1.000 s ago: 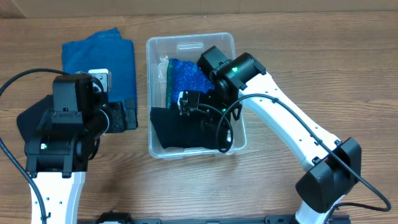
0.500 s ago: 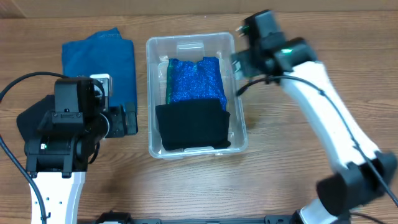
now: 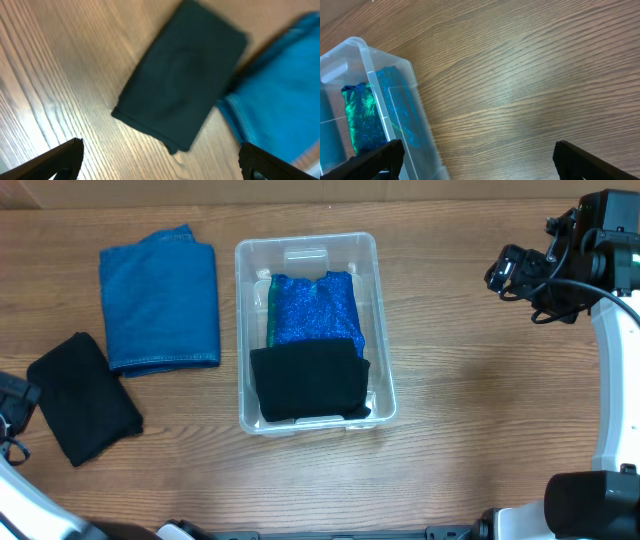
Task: Pack container
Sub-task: 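Grasp the black cloth on the left with the left gripper and lift it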
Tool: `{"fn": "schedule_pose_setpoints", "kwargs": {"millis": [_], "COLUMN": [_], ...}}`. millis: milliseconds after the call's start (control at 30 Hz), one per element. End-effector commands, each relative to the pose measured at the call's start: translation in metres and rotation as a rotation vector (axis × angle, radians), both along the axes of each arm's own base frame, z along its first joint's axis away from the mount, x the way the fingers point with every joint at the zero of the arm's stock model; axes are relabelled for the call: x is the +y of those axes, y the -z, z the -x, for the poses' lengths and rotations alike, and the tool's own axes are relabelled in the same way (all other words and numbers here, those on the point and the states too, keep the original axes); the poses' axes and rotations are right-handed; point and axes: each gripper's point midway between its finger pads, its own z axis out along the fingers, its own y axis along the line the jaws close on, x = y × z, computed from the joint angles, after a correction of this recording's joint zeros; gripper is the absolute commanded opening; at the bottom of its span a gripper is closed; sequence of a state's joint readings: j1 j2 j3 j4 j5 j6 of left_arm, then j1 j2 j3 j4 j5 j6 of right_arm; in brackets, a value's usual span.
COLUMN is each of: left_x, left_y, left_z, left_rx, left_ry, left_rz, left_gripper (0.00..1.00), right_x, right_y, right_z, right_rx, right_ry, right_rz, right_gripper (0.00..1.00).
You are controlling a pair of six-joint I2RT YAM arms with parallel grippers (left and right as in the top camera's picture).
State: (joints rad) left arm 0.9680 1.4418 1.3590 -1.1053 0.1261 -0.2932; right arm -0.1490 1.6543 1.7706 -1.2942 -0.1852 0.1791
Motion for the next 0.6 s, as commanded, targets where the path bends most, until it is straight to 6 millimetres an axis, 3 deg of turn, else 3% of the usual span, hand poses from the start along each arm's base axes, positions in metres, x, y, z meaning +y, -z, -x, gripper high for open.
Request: {"fn": "schedule_pose_setpoints", "kwargs": {"millis": [0,100,233,300,433,467,567], "left_x": [0.023,0.029,0.025,0.023,0.015,0.012,-0.002], "left_y": [0.058,0.110,0.156,0.169,0.193,0.196,0.187], "left_z": [-0.007,-0.023,-0.049,-0.062,-0.065,-0.067,-0.076], "left_rx": [0.053,0.082,0.009,-0.038,-0.018,-0.021,-0.098], "left_ry": [-0.021,0.064,0.205,0.275,0.295,0.299,0.311], "left_rz": [0.121,0.210,0.302,0.313,0.362,0.376,0.446], "left_gripper": [1.00,1.00,1.00,1.00,0.97,0.90,0.17], "right_x": [0.004,0.004,0.004,0.004,0.004,0.004,0.004], "right_y": [-0.003,-0.003,-0.003,-0.003,-0.003,-0.003,-0.003], "right_z": [-0.001,-0.001,-0.001,0.000,0.000,0.001,0.001], "right_rx": [-0.013,-0.013,-0.016,-0.014,-0.011,-0.009,-0.010], "right_ry": [-0.007,-0.011,-0.028,-0.030,-0.030,-0.030,-0.031], "right_rz": [-0.016,-0.014,-0.005,-0.004,-0.005,-0.005,-0.006], "right_gripper": [1.00,1.00,1.00,1.00,1.00,1.00,1.00]}}
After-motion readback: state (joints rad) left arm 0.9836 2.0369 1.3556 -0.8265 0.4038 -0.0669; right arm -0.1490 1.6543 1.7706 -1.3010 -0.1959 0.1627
